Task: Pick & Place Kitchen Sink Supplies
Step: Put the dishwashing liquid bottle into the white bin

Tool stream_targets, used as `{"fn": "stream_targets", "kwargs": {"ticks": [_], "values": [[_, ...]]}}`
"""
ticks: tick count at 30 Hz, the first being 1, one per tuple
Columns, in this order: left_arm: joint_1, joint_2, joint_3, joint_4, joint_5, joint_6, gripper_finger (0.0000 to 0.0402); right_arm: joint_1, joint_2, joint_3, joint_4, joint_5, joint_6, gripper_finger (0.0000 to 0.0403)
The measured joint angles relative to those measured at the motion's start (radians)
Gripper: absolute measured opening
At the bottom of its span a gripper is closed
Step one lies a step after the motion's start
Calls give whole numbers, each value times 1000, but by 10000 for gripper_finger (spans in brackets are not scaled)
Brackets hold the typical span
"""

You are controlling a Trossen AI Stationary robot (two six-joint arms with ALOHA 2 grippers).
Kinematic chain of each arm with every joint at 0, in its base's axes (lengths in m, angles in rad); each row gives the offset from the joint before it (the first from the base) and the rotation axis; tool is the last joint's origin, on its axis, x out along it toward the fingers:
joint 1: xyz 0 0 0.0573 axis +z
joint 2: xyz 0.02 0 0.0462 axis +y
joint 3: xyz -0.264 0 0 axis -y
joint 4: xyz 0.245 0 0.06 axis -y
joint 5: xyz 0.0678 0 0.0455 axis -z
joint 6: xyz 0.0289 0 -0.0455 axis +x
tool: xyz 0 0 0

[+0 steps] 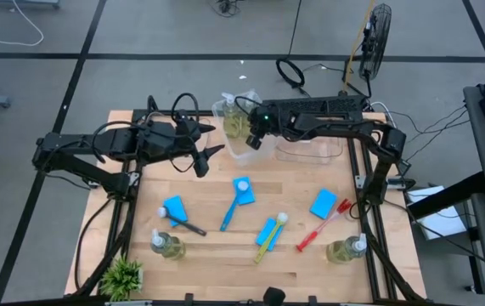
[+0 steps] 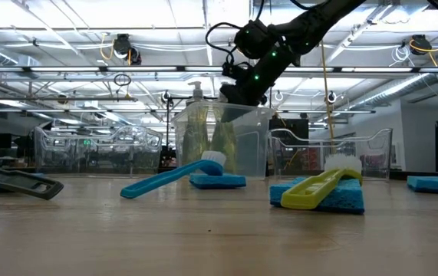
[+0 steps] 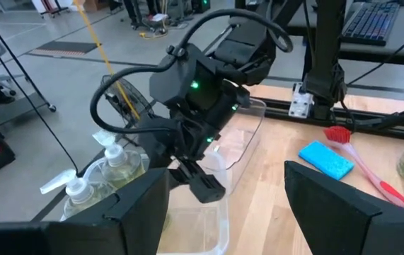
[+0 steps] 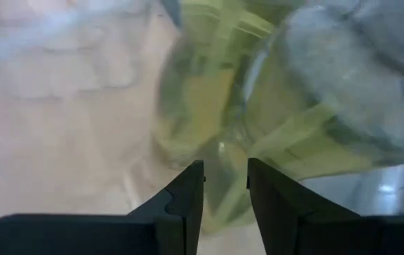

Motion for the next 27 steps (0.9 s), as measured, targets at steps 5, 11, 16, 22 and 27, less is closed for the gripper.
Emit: {"fn": "stream_targets", "kwargs": {"ticks": [5,11,16,22,27], "values": [[0,0,0,0,0,0,273,-7,1,-1,20,26,-75,102],[0,0,0,0,0,-1,274,-2,2,-2,40,23,-107,102],[0,0,0,1,0,-5,274,11,2,-2,73,19,-125,102],[0,0,0,3,-1,-9,274,14,2,-2,82,17,-133,102],[-6,0,0,3,-1,-12,274,27,-16,-2,60,22,-133,102]]}}
